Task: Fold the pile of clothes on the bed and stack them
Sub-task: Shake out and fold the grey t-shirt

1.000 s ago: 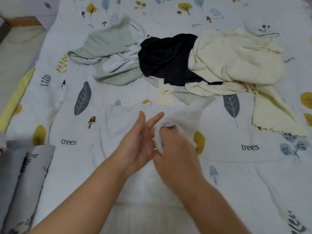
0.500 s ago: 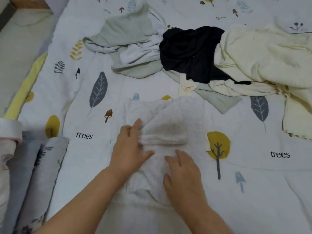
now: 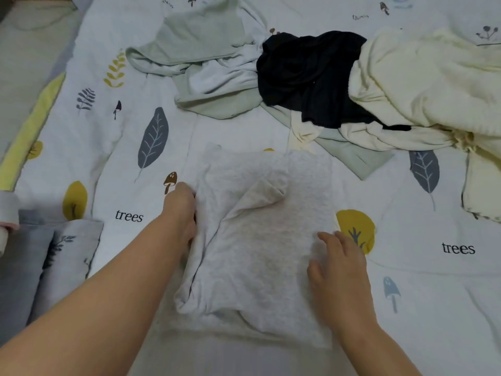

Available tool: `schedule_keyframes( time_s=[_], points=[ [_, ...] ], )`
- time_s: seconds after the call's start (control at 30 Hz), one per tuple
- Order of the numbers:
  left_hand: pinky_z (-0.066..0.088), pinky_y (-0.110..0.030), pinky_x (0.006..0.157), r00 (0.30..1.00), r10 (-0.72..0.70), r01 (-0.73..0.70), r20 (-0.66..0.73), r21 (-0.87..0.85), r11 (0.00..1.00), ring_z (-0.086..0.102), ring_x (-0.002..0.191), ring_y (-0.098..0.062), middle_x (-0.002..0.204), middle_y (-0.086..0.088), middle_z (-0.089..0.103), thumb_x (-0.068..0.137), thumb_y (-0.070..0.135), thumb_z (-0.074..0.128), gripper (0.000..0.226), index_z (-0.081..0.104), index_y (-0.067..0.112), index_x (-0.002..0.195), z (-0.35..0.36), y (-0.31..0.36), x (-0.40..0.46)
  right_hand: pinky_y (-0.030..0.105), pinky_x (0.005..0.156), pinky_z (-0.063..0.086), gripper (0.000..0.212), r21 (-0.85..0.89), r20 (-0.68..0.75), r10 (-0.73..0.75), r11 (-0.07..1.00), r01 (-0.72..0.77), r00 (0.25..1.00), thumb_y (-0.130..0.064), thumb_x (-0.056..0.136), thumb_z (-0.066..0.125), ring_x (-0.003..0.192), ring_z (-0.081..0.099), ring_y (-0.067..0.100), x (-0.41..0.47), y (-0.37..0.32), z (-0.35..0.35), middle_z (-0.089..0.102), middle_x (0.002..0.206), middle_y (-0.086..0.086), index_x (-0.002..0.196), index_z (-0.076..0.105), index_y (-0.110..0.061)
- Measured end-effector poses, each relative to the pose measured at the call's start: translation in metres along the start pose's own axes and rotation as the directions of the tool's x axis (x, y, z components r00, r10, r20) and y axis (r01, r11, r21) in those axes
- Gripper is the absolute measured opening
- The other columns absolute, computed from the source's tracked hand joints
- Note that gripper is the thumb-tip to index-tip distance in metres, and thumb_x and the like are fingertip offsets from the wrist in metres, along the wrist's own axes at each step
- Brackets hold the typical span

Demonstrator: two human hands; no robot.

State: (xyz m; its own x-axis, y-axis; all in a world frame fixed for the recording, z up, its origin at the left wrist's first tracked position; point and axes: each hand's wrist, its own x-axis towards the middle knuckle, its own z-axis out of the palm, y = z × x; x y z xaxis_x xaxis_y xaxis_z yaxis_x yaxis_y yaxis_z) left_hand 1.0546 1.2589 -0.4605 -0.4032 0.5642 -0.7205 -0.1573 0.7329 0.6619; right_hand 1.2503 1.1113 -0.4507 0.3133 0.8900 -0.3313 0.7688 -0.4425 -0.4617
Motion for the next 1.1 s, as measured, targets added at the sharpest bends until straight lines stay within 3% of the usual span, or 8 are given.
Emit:
schedule_keyframes(
  time_s=[0.07, 0.33, 0.6, 0.7, 0.77, 0.87, 1.0, 1.1],
  points=[
    [0.044, -0.034, 0.091, 0.981, 0.191, -0.166, -0.028, 0.382, 0.909, 0.056, 0.107, -0.031, 0.108, -0.013, 0.059, 0.098, 0.032, 0.035, 0.039, 0.056, 0.002, 0.112, -0.005, -0.004, -0.005, 0.030, 0.108, 0.023, 0.050, -0.007, -0.029, -0.013, 1.000, 0.013, 0.999, -0.014, 0.088, 0.053, 0.133, 0.026, 0.019, 0.001, -0.004, 0.001, 0.035, 0.142, 0.007, 0.137, 0.043, -0.016],
    [0.033, -0.029, 0.066, 0.896, 0.387, -0.352, 0.219, 0.881, 0.316, 0.060, 0.099, -0.029, 0.101, -0.003, 0.059, 0.075, 0.059, 0.063, 0.078, 0.027, 0.016, 0.129, -0.058, -0.072, -0.061, 0.029, 0.081, 0.037, 0.056, 0.396, 0.026, 0.034, 0.917, -0.042, 0.999, -0.029, 0.093, 0.052, 0.110, 0.053, 0.025, 0.061, -0.070, 0.010, 0.052, 0.110, 0.001, 0.140, 0.026, -0.015],
    [0.047, -0.026, 0.068, 0.938, 0.272, -0.344, 0.215, 0.667, 0.661, 0.061, 0.079, -0.011, 0.087, 0.013, 0.062, 0.074, 0.020, 0.076, 0.047, 0.049, 0.026, 0.113, -0.101, -0.087, -0.065, 0.029, 0.061, 0.049, 0.034, 0.502, -0.136, -0.099, 0.851, 0.155, 0.986, -0.006, 0.086, 0.053, 0.067, 0.050, 0.011, 0.122, -0.138, 0.017, 0.047, 0.074, -0.007, 0.119, 0.050, -0.012],
    [0.050, -0.033, 0.077, 0.964, 0.219, -0.263, 0.151, 0.675, 0.690, 0.062, 0.084, -0.015, 0.096, 0.006, 0.064, 0.078, 0.021, 0.074, 0.044, 0.049, 0.025, 0.114, -0.115, -0.089, -0.065, 0.036, 0.087, 0.050, 0.058, 0.717, 0.149, -0.190, 0.696, 0.026, 0.970, -0.015, 0.088, 0.056, 0.088, 0.054, 0.018, 0.123, -0.158, 0.018, 0.057, 0.093, 0.001, 0.141, 0.034, -0.017],
    [0.046, -0.032, 0.080, 0.971, 0.201, -0.229, 0.133, 0.762, 0.606, 0.058, 0.095, -0.018, 0.108, 0.004, 0.059, 0.081, 0.031, 0.070, 0.049, 0.043, 0.023, 0.121, -0.119, -0.089, -0.065, 0.033, 0.103, 0.035, 0.067, 0.607, 0.303, -0.277, 0.794, 0.040, 0.912, -0.023, 0.092, 0.053, 0.112, 0.047, 0.017, 0.115, -0.156, 0.026, 0.051, 0.118, 0.004, 0.149, 0.017, -0.022],
    [0.042, -0.035, 0.079, 0.928, 0.362, -0.247, 0.091, 0.878, 0.410, 0.055, 0.104, -0.026, 0.114, -0.004, 0.057, 0.082, 0.044, 0.063, 0.057, 0.041, 0.018, 0.128, -0.111, -0.083, -0.069, 0.029, 0.112, 0.015, 0.063, 0.214, 0.117, -0.362, 0.919, 0.332, 0.925, -0.023, 0.097, 0.043, 0.143, 0.015, 0.017, 0.086, -0.137, 0.039, 0.017, 0.156, 0.004, 0.151, 0.008, -0.023],
    [0.044, -0.044, 0.081, 0.655, 0.712, -0.491, 0.254, 0.859, 0.145, 0.055, 0.103, -0.037, 0.113, -0.018, 0.059, 0.079, 0.029, 0.069, 0.046, 0.059, 0.007, 0.118, -0.078, -0.081, -0.065, 0.035, 0.115, -0.008, 0.063, -0.045, 0.050, -0.420, 0.905, 0.422, 0.906, -0.015, 0.098, 0.031, 0.144, -0.016, 0.018, 0.046, -0.112, 0.064, -0.012, 0.158, 0.004, 0.150, -0.004, -0.023],
    [0.034, -0.040, 0.088, 0.702, 0.648, -0.498, 0.294, 0.854, 0.152, 0.046, 0.114, -0.030, 0.123, -0.011, 0.052, 0.086, 0.039, 0.060, 0.036, 0.061, 0.014, 0.112, -0.055, -0.077, -0.050, 0.033, 0.111, -0.017, 0.063, -0.050, 0.168, -0.421, 0.899, 0.434, 0.891, -0.013, 0.097, 0.033, 0.143, -0.018, 0.018, 0.028, -0.093, 0.074, -0.012, 0.157, 0.006, 0.150, -0.001, -0.020]
  ],
)
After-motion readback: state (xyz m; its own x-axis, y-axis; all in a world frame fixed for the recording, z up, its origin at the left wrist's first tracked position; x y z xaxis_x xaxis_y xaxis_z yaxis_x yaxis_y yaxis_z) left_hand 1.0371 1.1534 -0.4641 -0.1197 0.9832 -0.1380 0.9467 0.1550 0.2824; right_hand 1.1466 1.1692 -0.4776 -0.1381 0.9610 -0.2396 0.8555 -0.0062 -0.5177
